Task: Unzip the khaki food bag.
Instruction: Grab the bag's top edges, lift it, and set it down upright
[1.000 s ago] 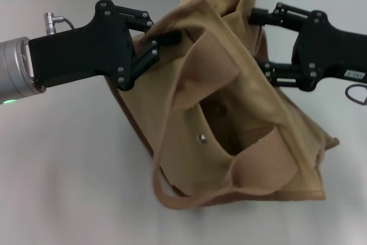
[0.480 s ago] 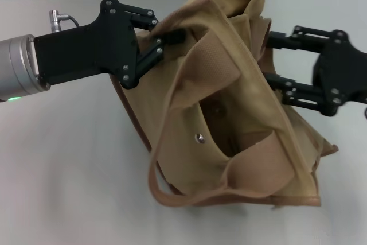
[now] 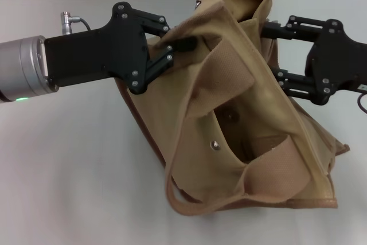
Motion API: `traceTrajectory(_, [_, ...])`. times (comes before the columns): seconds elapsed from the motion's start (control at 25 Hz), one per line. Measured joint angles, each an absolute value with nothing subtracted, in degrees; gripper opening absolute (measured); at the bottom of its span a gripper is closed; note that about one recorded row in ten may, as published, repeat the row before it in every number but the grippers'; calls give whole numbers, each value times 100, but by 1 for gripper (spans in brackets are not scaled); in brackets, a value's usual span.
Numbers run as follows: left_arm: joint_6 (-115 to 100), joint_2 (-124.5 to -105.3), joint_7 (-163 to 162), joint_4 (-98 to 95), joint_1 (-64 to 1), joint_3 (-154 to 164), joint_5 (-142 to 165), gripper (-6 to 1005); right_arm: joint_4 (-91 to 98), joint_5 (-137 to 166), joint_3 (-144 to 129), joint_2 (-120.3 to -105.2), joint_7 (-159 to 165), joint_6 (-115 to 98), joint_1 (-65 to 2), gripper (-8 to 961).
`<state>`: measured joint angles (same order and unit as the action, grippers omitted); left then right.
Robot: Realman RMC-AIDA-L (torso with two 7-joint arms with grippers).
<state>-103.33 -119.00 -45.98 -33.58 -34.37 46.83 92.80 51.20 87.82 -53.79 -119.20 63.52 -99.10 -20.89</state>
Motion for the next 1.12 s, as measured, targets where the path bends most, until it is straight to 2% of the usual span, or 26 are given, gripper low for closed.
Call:
traceTrajectory(0.36, [-10334, -11900, -4598, -3357, -3457, 4694, 9194, 69, 5239, 8887, -5614, -11937, 6057, -9951, -2049, 617])
traceTrajectory(0.68, [-10287, -11900, -4636, -3346, -3486, 4730, 9151, 68, 5056, 8555, -5595, -11941, 5387, -10444, -1719, 556])
traceTrajectory(1.12, [-10279, -11908, -4639, -3350, -3524, 4850, 9148, 68, 4961, 8586, -5652, -11928, 5414, -9906, -1975, 541])
